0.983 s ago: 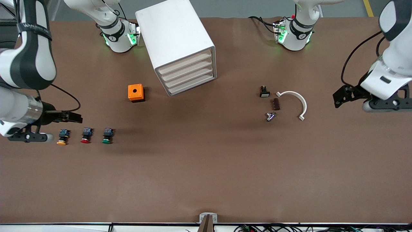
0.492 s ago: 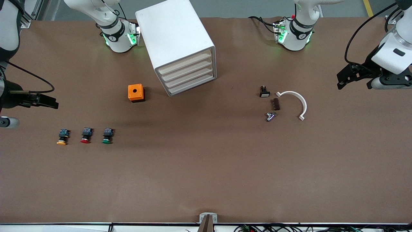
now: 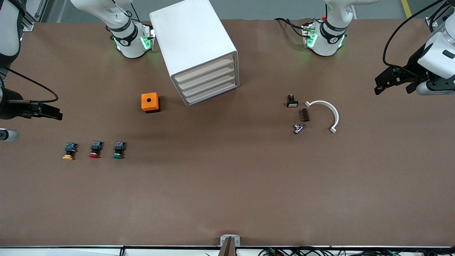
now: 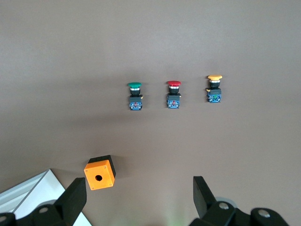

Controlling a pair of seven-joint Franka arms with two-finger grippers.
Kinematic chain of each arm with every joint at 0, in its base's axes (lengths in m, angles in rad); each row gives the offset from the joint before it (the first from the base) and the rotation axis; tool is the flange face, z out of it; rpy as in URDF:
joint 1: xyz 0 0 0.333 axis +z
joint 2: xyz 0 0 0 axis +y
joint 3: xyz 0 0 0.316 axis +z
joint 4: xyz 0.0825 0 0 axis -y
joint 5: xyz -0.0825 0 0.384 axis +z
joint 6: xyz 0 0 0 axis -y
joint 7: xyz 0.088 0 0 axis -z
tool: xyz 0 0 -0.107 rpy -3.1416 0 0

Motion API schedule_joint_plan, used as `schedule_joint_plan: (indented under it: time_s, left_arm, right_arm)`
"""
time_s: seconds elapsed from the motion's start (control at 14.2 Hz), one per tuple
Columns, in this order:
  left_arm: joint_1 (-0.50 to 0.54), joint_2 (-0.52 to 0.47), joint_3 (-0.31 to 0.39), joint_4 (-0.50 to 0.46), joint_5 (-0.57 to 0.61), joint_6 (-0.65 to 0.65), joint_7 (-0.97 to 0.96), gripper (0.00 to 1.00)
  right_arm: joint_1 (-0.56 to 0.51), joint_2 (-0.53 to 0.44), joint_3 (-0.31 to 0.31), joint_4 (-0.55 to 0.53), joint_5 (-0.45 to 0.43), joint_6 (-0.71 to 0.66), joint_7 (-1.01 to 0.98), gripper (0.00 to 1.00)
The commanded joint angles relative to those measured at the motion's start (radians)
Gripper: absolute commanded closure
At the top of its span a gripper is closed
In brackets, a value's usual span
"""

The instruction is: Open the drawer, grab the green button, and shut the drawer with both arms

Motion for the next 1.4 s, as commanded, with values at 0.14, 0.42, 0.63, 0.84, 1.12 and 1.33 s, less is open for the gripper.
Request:
schedule_joint_plan:
  time_s: [0.14,0.42,0.63,0.84,1.12,1.33]
  left_arm:
    - [-0.002,-0.010,0.005,-0.009,-0.013,-0.002,-0.002,0.00]
    - [0.002,-0.001,-0.001,0.008,-0.012,-0.002,0.002,0.00]
    - [0.002,0.018,0.000,0.032,-0.006,-0.002,0.014,0.00]
    - [0.002,0.025,-0.001,0.035,-0.001,0.002,0.014,0.00]
    - [0.002,0.025,0.000,0.037,0.000,0.002,0.015,0.00]
    - [0.002,0.030,0.000,0.038,0.006,0.002,0.015,0.00]
  right_arm:
    - [-0.041,-0.055,0.008,-0.011,-0.019,0.003,0.010,0.00]
    - [-0.070,-0.191,0.015,-0.213,-0.015,0.138,0.010,0.00]
    - [-0.067,-0.227,0.017,-0.278,-0.015,0.186,0.014,0.00]
    - [-0.096,-0.227,0.066,-0.276,-0.022,0.186,0.013,0.00]
    - [-0.182,-0.222,0.189,-0.266,-0.058,0.175,0.050,0.00]
    - [-0.179,-0.217,0.187,-0.258,-0.057,0.168,0.050,0.00]
